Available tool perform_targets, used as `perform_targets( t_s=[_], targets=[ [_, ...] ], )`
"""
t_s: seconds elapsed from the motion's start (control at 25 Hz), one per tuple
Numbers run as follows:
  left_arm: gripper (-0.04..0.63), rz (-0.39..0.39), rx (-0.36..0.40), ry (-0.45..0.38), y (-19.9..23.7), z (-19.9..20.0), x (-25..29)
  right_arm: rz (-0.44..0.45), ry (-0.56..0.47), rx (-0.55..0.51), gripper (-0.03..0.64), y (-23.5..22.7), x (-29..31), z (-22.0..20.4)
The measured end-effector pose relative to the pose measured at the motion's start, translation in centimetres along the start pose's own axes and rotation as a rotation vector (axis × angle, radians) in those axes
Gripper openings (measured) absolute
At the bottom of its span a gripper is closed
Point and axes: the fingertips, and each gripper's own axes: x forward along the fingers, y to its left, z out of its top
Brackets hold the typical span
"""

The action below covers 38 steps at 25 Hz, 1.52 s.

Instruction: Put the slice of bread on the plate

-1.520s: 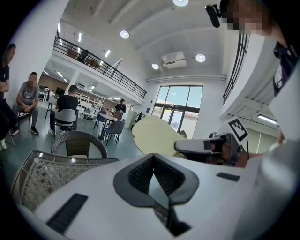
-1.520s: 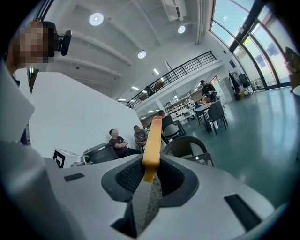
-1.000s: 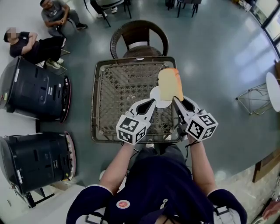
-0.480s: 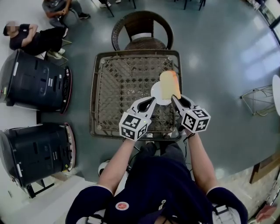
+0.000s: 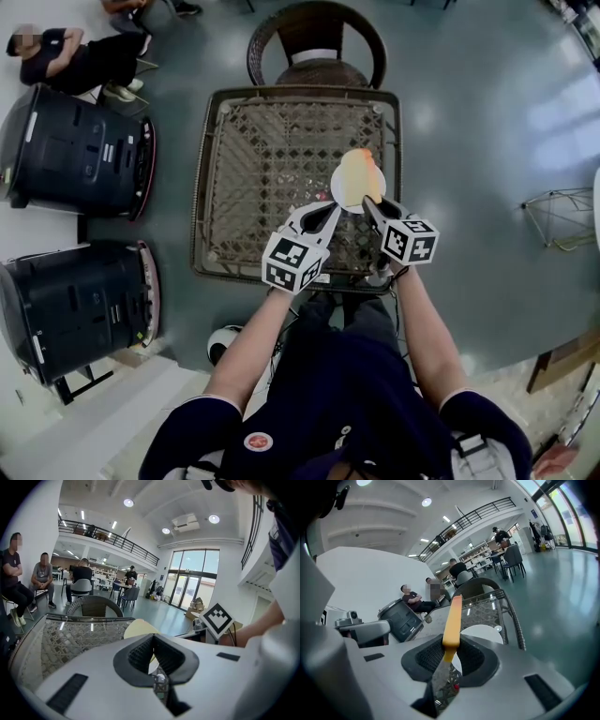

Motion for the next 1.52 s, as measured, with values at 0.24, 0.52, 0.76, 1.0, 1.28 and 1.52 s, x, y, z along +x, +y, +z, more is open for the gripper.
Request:
perform_targets(
  t_s=[0.24, 0.52, 0.76, 1.0, 1.28, 1.52],
  targets=[
    [0.006, 0.015, -0.018, 0.019, 0.1, -1.1, 0.1, 0.010, 0.040, 0.072, 0.085, -1.0, 1.9, -1.7],
    [0.006, 0.024, -0.032, 0.042, 0.1, -2.1, 0.4, 0.010, 0.060, 0.133, 0.086, -2.0, 2.8, -2.6],
    [0.006, 0.027, -0.039, 0.050, 0.3, -2.4, 0.8, 0.004, 0.072, 0.144, 0.086, -2.5, 2.9, -2.8],
    [0.006, 0.021, -0.046, 0.055, 0.1, -2.5, 1.4, -0.016, 0.086, 0.159, 0.087, -3.2, 3.1, -3.2],
    [0.006, 0.017, -0.051, 0.061, -0.3, -2.7, 1.8, -0.053, 0.085, 0.174, 0.107, -4.2, 2.9, -3.8],
    [0.006, 0.015, -0.056, 0.065, -0.5, -2.8, 2.2, -0.132, 0.100, 0.164, 0.155, -5.8, 2.8, -4.4]
  ],
)
